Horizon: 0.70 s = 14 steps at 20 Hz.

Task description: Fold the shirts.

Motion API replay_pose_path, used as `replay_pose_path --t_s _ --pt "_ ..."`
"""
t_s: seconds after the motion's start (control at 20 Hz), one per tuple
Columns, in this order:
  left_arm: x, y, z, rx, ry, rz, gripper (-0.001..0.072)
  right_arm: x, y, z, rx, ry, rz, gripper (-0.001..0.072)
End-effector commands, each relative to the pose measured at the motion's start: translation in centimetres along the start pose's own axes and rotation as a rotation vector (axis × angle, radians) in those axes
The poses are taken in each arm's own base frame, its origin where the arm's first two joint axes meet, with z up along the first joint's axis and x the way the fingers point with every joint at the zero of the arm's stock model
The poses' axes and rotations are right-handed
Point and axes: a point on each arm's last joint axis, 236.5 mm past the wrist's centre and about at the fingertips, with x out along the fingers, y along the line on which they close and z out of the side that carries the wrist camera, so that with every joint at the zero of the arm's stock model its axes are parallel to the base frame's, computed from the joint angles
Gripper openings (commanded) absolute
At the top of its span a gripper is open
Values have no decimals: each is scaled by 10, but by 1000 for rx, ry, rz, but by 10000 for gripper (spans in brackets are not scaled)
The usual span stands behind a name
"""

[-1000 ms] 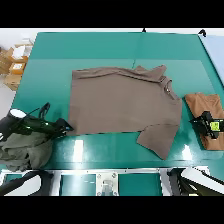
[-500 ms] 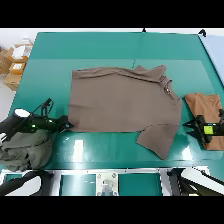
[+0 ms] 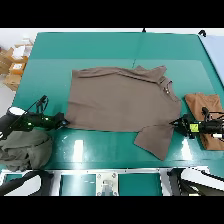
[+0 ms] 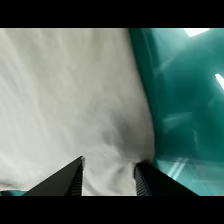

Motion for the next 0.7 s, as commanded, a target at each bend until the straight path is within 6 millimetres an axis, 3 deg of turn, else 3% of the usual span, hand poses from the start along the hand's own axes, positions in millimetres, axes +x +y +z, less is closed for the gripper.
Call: replay_pose_path --t_s 0.0,0.25,0.5,0.65 --pt "-1 2 3 5 -13 8 25 4 2 8 -39 -23 13 389" --pt "-1 3 3 9 -12 14 25 -7 -4 21 -92 -48 -46 391" --pt "-1 5 4 16 -14 22 25 -37 -20 18 -55 -2 -75 430" --pt "-1 5 4 20 -15 22 25 -30 -19 24 -62 -10 -56 430"
